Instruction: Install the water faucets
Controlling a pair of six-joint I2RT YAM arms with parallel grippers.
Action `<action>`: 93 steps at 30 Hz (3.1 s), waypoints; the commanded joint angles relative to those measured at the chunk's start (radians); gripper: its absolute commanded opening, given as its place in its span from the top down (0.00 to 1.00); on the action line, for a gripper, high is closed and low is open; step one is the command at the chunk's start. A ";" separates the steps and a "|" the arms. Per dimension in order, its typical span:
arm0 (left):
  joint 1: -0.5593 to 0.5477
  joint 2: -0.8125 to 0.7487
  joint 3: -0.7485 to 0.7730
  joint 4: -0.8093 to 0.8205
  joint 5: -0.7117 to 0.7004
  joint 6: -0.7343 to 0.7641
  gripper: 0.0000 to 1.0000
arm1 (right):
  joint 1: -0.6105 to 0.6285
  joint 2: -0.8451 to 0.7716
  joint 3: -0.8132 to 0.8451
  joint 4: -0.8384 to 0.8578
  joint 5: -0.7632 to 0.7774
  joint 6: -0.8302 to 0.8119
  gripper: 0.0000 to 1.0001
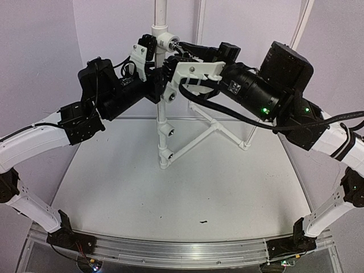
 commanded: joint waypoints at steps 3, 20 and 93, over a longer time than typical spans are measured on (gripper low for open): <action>-0.029 0.059 -0.085 -0.279 0.018 -0.180 1.00 | -0.003 0.019 0.076 0.041 -0.015 0.077 1.00; -0.046 0.067 -0.072 -0.279 0.016 -0.186 1.00 | -0.003 -0.001 -0.003 0.167 0.016 0.243 1.00; -0.112 0.130 -0.035 -0.272 -0.143 -0.192 1.00 | -0.003 0.042 -0.100 0.392 0.245 2.001 1.00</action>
